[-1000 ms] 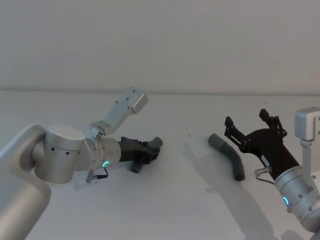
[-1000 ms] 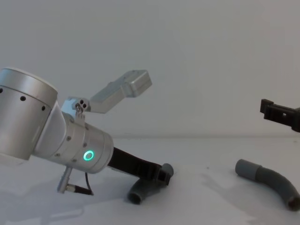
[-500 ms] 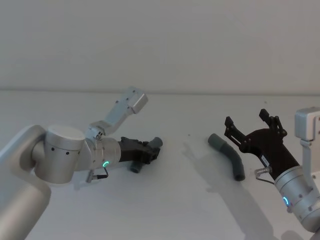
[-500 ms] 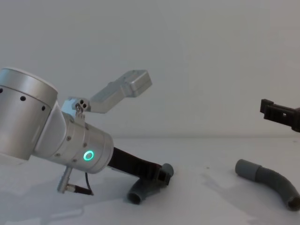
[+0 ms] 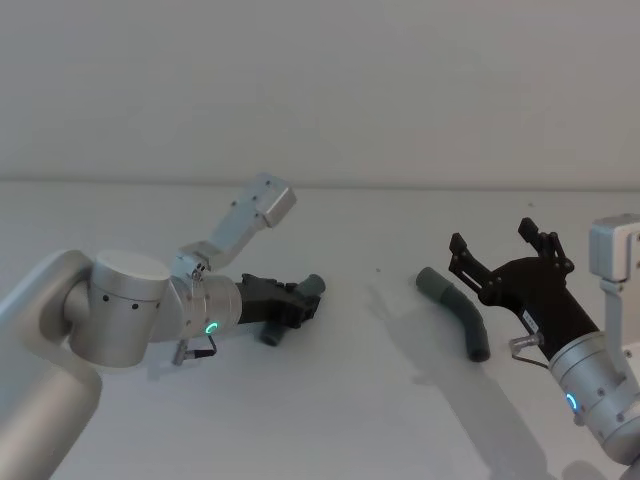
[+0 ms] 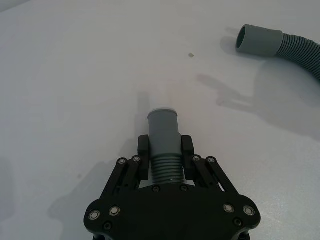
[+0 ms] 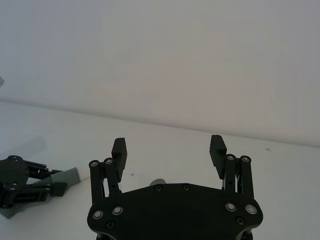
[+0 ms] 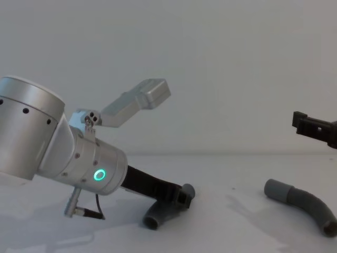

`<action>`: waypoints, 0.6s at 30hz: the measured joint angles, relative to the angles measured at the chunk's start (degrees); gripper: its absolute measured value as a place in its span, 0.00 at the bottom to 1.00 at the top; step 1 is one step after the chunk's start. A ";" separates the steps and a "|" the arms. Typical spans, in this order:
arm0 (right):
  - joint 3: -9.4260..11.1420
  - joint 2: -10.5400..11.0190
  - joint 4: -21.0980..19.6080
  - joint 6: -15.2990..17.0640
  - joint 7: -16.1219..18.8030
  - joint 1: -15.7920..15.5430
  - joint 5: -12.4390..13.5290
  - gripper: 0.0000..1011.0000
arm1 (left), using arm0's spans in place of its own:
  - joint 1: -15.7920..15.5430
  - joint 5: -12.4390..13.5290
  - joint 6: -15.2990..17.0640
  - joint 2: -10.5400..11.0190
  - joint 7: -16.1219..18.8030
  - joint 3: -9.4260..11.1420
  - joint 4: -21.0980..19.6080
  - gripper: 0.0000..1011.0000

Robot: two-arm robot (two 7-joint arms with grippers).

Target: Use both hands to pick up one end of the pipe from the table, align the ends, and insert them.

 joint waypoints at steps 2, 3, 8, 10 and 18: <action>0.00 0.00 0.00 0.00 0.00 0.00 0.00 0.99 | 0.00 0.00 0.00 0.00 0.00 0.00 0.00 0.35; 0.00 0.00 0.00 0.00 0.00 0.00 0.00 0.99 | 0.00 0.00 0.00 0.00 0.00 0.00 0.00 0.35; 0.00 -0.01 0.01 0.00 0.00 0.00 0.00 0.99 | 0.00 0.00 0.00 0.00 0.00 0.00 0.00 0.35; 0.01 -0.02 0.00 0.02 0.01 0.00 0.00 0.99 | 0.00 0.00 0.00 0.00 0.00 0.00 0.00 0.35; -0.02 0.21 -0.21 1.19 0.57 0.20 -0.16 0.99 | 0.00 0.00 0.00 0.00 0.00 0.00 0.00 0.35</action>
